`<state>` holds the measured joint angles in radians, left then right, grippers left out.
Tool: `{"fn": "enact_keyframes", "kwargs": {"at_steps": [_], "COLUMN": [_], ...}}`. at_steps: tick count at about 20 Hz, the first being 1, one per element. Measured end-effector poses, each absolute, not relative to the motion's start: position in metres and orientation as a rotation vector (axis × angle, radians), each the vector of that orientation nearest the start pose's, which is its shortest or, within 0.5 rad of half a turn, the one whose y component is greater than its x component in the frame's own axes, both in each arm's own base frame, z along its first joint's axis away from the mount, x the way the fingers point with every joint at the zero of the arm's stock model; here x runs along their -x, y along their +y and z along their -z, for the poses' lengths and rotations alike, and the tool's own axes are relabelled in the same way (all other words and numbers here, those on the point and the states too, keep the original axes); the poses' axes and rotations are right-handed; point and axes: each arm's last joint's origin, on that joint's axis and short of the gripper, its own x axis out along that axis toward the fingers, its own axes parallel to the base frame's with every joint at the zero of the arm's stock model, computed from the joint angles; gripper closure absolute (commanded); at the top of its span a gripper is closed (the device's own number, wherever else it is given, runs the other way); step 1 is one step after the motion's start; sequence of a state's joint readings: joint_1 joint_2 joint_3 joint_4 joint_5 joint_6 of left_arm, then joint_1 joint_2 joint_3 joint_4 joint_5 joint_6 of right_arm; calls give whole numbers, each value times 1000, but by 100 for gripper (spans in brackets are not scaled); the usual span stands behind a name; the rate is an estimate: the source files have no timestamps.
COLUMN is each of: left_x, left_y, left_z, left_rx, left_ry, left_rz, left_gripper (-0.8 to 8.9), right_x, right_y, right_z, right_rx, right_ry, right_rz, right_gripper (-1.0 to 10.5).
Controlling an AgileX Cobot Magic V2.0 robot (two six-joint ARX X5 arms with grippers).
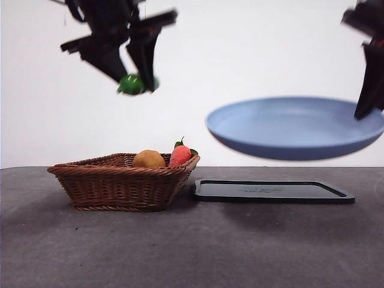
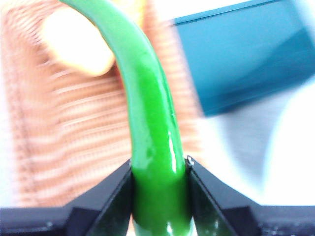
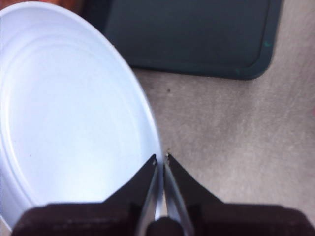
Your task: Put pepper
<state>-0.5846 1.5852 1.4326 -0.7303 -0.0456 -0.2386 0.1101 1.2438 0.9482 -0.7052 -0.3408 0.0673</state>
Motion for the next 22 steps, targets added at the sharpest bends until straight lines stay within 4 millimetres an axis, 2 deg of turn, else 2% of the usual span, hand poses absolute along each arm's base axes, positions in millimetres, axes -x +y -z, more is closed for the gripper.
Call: {"fn": "enact_keyframes", "kwargs": {"at_steps": [4, 8, 11, 13, 17, 20, 22], "left_x": [-256, -232, -219, -218, -230, -233, -233], "left_y": [-217, -256, -280, -291, -307, -310, -310], "left_z": [-320, -319, -308, -294, -258, -253, -253], "left_rx": [-31, -64, -113, -174, -249, -276, -279], "left_ry": [908, 864, 867, 881, 936, 920, 913], "left_rz": [607, 750, 819, 822, 801, 788, 784], "left_gripper": [666, 666, 666, 666, 664, 655, 590], "right_x": [-258, -264, -264, -264, -263, -260, -259], "right_y": [41, 42, 42, 42, 43, 43, 43], "right_z": [-238, -235, -235, -236, -235, -234, -233], "right_rx": [-270, -311, -321, -336, -354, -360, -362], "right_ry": [1063, 1048, 1050, 1054, 1067, 1099, 1111], "right_rz": [-432, -420, -414, -435, -456, -449, -447], "right_gripper": [944, 944, 944, 944, 944, 944, 944]}}
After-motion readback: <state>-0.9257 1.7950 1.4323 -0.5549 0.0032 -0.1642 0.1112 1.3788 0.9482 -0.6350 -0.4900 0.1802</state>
